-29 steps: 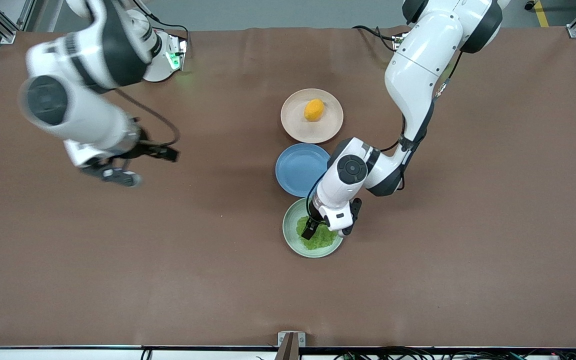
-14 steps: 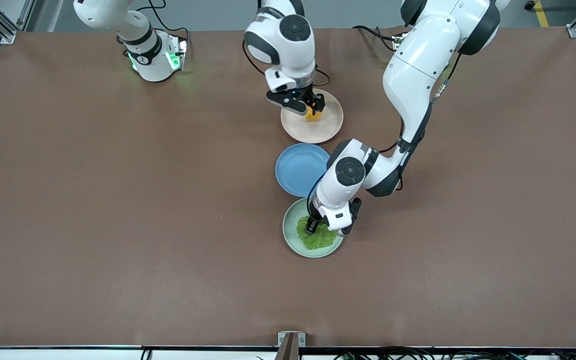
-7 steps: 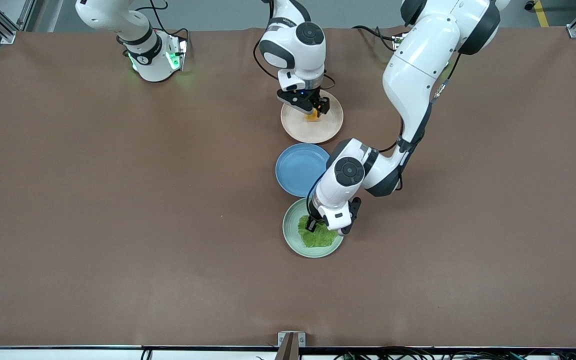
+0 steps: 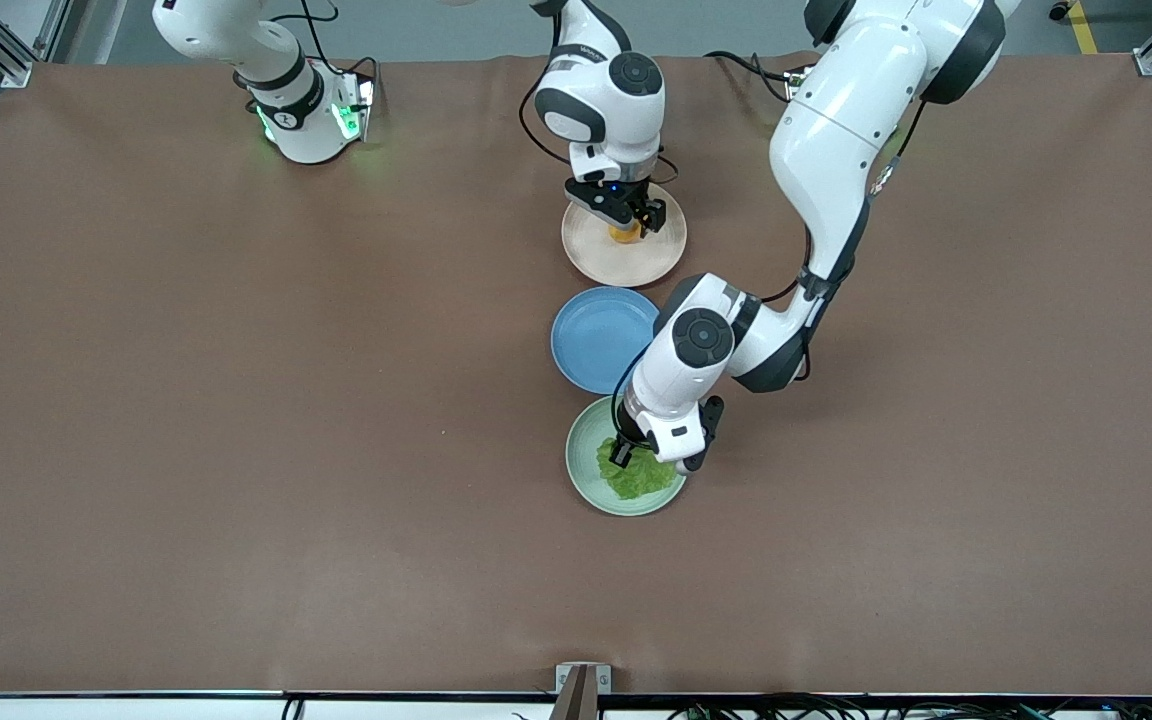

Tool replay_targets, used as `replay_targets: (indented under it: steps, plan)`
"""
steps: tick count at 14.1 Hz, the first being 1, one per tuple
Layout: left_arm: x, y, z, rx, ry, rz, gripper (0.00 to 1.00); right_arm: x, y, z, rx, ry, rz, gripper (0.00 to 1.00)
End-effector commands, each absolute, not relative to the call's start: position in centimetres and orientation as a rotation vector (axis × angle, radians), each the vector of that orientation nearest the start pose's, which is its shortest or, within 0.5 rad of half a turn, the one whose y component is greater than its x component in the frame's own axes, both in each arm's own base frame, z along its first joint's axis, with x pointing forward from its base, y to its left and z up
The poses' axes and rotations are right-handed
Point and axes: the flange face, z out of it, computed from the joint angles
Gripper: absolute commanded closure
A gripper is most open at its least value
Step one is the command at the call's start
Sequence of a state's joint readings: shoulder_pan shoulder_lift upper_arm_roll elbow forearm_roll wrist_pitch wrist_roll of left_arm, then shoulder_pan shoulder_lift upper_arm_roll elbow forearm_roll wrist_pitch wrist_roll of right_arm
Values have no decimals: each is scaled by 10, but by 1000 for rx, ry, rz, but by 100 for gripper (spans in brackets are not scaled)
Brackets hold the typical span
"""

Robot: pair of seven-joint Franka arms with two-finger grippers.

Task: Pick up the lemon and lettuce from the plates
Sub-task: 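Lift the lettuce with the left gripper while the right gripper grasps the lemon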

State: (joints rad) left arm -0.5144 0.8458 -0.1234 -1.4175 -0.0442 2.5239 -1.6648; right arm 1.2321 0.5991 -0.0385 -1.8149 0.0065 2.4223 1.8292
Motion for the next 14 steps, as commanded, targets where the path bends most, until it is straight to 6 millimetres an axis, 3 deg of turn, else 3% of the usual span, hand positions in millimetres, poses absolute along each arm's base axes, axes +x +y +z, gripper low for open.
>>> replay_targets:
  steps: [1, 4, 7, 9, 10, 12, 14]
  plan:
    - [618, -423, 278, -2903, -1786, -27, 99, 234, 614, 202, -2953, 998, -75, 0]
    - [636, -380, 344, -2857, -1862, -22, 100, 228, 619, 204, -2952, 980, -75, 17]
    - [646, -329, 381, -2763, -1934, 58, 100, 228, 622, 208, -2949, 975, -75, 48]
    - [640, -292, 386, -2701, -1953, 99, 100, 238, 621, 213, -2942, 987, -76, 78]
    - [635, -271, 386, -2665, -1972, 103, 99, 245, 620, 219, -2937, 980, -78, 85]
    - [614, -237, 381, -2609, -1970, 109, 99, 267, 611, 232, -2954, 935, -79, 94]
    - [593, -206, 369, -2594, -1942, 104, 99, 302, 589, 260, -3014, 851, -75, 96]
